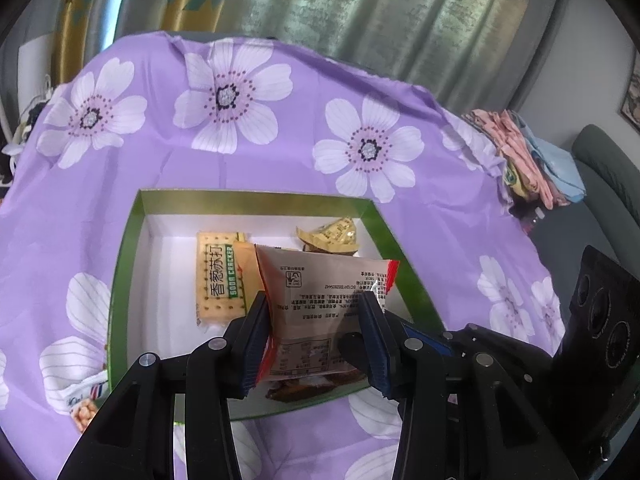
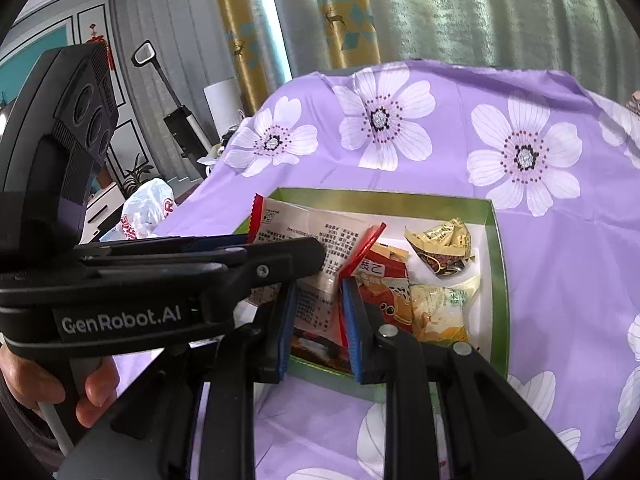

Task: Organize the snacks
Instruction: 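Carry the cream bag over the green box and lower it, then open the left tool to drop the cream bag into the box, then withdraw the left tool and move it to the clear peanut bag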

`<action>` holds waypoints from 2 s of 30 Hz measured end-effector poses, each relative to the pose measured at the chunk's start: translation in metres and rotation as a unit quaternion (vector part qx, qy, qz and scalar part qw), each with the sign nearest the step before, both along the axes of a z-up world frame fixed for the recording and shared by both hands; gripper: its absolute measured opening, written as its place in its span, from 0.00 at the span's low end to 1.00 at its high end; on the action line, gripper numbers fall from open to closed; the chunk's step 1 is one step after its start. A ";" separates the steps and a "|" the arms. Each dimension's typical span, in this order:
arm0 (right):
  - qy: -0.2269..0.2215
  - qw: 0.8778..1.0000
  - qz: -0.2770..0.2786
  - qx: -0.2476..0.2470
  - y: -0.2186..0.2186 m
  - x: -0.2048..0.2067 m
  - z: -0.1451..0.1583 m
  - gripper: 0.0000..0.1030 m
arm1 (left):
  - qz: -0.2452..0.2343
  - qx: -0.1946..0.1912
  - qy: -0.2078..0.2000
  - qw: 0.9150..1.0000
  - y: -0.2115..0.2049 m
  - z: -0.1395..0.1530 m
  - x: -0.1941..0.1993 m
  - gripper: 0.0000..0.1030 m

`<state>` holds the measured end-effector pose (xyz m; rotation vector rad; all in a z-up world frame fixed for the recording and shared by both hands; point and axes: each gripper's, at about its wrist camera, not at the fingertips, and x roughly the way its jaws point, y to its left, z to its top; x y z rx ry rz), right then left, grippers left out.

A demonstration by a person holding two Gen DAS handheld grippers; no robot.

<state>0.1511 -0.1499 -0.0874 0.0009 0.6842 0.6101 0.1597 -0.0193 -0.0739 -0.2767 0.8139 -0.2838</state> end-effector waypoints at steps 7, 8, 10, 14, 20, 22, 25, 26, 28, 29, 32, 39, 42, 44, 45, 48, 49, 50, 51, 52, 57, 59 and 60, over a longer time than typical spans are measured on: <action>0.019 1.000 0.000 -0.009 0.003 0.012 -0.013 0.24 | 0.004 0.002 0.020 1.000 0.002 -0.016 0.010 0.42; 0.023 1.000 -0.001 -0.010 0.003 0.013 -0.015 0.24 | 0.004 0.002 0.022 1.000 0.002 -0.017 0.011 0.42; 0.028 1.000 -0.001 -0.012 0.005 0.016 -0.018 0.24 | 0.004 0.004 0.026 1.000 0.002 -0.021 0.013 0.42; 0.037 0.999 -0.002 -0.016 0.007 0.019 -0.023 0.25 | 0.008 0.003 0.034 0.999 0.004 -0.026 0.015 0.42; 0.041 0.999 -0.003 -0.018 0.008 0.020 -0.026 0.28 | 0.011 0.005 0.041 0.999 0.006 -0.029 0.017 0.42; 0.044 0.999 -0.002 -0.019 0.008 0.021 -0.026 0.29 | 0.014 0.007 0.044 0.999 0.007 -0.031 0.017 0.42; 0.047 0.999 -0.003 -0.020 0.009 0.021 -0.027 0.31 | 0.015 0.009 0.045 0.999 0.007 -0.032 0.017 0.42; 0.047 0.999 -0.004 -0.020 0.009 0.022 -0.027 0.31 | 0.015 0.010 0.045 0.999 0.007 -0.032 0.017 0.42; 0.048 0.999 -0.004 -0.022 0.009 0.022 -0.028 0.32 | 0.016 0.012 0.047 0.999 0.007 -0.032 0.018 0.42; 0.049 0.999 -0.004 -0.021 0.009 0.022 -0.027 0.33 | 0.016 0.011 0.049 0.999 0.007 -0.032 0.018 0.42; 0.050 0.999 -0.006 -0.021 0.009 0.022 -0.028 0.34 | 0.018 0.014 0.050 0.998 0.007 -0.033 0.018 0.43; 0.053 0.998 -0.006 -0.027 0.010 0.021 -0.028 0.45 | 0.025 0.024 0.055 0.998 0.009 -0.036 0.016 0.66; 0.051 0.998 -0.005 -0.032 0.012 0.019 -0.028 0.46 | 0.027 0.031 0.057 0.998 0.009 -0.036 0.015 0.66; 0.051 0.998 -0.006 -0.034 0.012 0.019 -0.028 0.47 | 0.030 0.033 0.056 0.997 0.010 -0.034 0.014 0.67; 0.050 0.998 -0.007 -0.034 0.012 0.019 -0.028 0.49 | 0.031 0.034 0.056 0.997 0.011 -0.034 0.014 0.74; 0.049 0.998 -0.010 -0.038 0.012 0.019 -0.028 0.54 | 0.035 0.034 0.051 0.998 0.013 -0.031 0.012 0.86; 0.049 0.998 -0.011 -0.039 0.011 0.019 -0.028 0.55 | 0.035 0.034 0.050 0.998 0.013 -0.030 0.012 0.86; 0.047 0.998 -0.012 -0.040 0.011 0.019 -0.027 0.56 | 0.036 0.035 0.050 0.997 0.014 -0.029 0.011 0.86; 0.046 0.998 -0.013 -0.042 0.011 0.018 -0.027 0.59 | 0.037 0.036 0.050 0.997 0.014 -0.029 0.011 0.86; 0.045 0.998 -0.016 -0.043 0.011 0.017 -0.026 0.60 | 0.038 0.038 0.050 0.997 0.015 -0.028 0.010 0.88; 0.032 0.998 -0.025 -0.046 0.008 0.012 -0.019 0.79 | 0.041 0.040 0.048 0.997 0.018 -0.023 0.007 0.92; 0.027 0.998 -0.031 -0.048 0.007 0.010 -0.017 0.81 | 0.040 0.041 0.046 0.997 0.018 -0.020 0.004 0.93; 0.027 0.998 -0.032 -0.048 0.007 0.009 -0.015 0.82 | 0.039 0.041 0.045 0.997 0.018 -0.018 0.003 0.97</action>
